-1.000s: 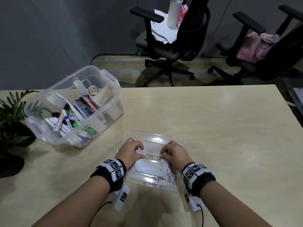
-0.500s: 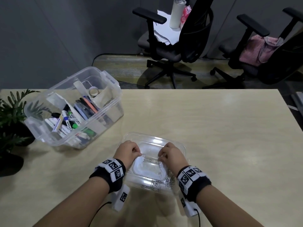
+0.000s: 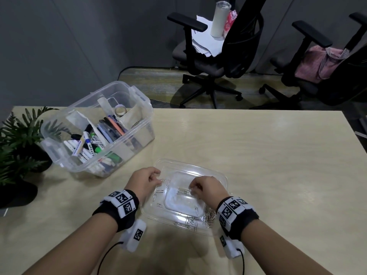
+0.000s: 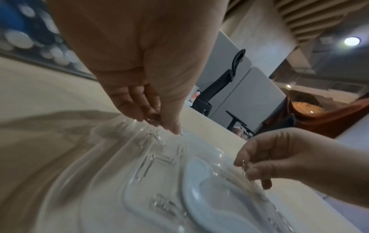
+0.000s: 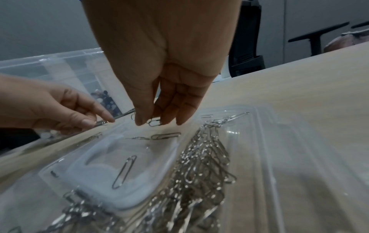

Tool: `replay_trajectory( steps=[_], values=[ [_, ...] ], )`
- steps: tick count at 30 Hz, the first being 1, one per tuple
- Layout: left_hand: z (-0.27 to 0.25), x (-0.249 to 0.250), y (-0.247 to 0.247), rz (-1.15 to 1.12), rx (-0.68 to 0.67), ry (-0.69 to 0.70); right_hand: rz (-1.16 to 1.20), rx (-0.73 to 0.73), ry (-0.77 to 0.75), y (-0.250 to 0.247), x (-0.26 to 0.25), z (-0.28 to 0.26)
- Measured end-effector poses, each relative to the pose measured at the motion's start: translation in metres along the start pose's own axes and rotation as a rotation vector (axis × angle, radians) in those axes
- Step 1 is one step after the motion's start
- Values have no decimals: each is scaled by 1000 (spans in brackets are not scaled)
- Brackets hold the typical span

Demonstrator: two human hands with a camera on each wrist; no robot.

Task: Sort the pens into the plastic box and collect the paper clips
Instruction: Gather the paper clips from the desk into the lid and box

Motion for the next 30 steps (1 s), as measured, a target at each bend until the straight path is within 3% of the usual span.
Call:
replay_trajectory(
  steps=[7,18,30],
  values=[
    [0,3,21,147,-155,70,-160,-75,-32,17,-11,-2],
    [16,10,25,248,-202,72,-150,-93,44,27,-7,8],
    [24,8,26,288,-232,2,-109,-53,-91,12,-11,1]
  ],
)
Point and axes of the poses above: each hand's wrist, its own z-axis towards the middle knuckle, its own y-axis out of the palm, x = y × z, the point moved 5 cm from there along z, towards the middle knuckle, and after that the axes turned 9 degrees about -y, right-handed, at the moved point
